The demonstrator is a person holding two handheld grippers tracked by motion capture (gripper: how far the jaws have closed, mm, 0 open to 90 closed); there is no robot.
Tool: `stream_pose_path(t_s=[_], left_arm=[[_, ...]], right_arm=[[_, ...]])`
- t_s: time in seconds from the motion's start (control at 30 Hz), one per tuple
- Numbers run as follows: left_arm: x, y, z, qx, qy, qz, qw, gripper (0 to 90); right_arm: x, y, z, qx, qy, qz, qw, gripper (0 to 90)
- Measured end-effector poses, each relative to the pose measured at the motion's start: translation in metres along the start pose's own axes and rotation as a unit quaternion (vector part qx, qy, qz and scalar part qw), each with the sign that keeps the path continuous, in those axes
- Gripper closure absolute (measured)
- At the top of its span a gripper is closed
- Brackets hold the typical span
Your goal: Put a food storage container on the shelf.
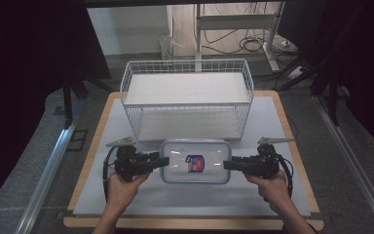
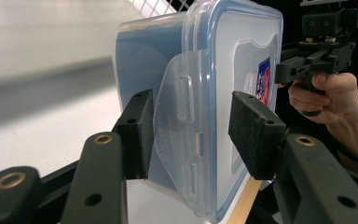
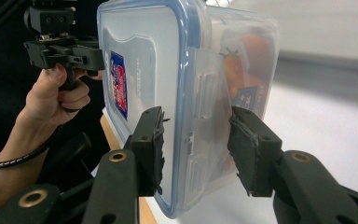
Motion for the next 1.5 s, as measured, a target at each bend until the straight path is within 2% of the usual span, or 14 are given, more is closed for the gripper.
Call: stream_pose_path(t_s=[0.17, 0.3, 0.67, 1.0, 1.3, 1.5], left_arm=[[-0.001, 0.015, 0.006, 0.007, 0.003, -0.010, 0.9999, 51.7], [-0.002, 0.022, 0.008, 0.010, 0.004, -0.010, 0.9999, 51.6], [-0.010, 0.044, 0.014, 0.018, 0.010, -0.007, 0.9998, 51.6], [-0.019, 0.065, 0.021, 0.028, 0.010, -0.005, 0.9995, 51.7], [-0.032, 0.094, 0.025, 0.032, 0.008, -0.012, 0.9994, 51.6], [-0.039, 0.119, 0.029, 0.035, 0.017, -0.015, 0.9991, 51.6]], right_arm=[[-0.010, 0.015, 0.003, 0.010, 0.005, 0.012, 0.9999, 56.9], [-0.015, 0.024, 0.004, 0.015, 0.003, 0.019, 0.9997, 56.8], [-0.020, 0.046, 0.001, 0.021, 0.012, 0.013, 0.9996, 56.7], [-0.036, 0.076, 0.002, 0.030, 0.006, 0.030, 0.9991, 56.5], [-0.050, 0.106, 0.004, 0.046, -0.003, 0.043, 0.9980, 56.3], [-0.054, 0.127, 0.003, 0.057, 0.004, 0.034, 0.9978, 56.2]])
Point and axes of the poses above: each handheld gripper's, and its own axes: z roughly backward along the jaws, y roughly out of its top, x roughly to its right, the point moved 1 cm from there along -z, roughly forward along the jaws, and after that the axes turned 14 degrees about -z, right-handed, at the moved point
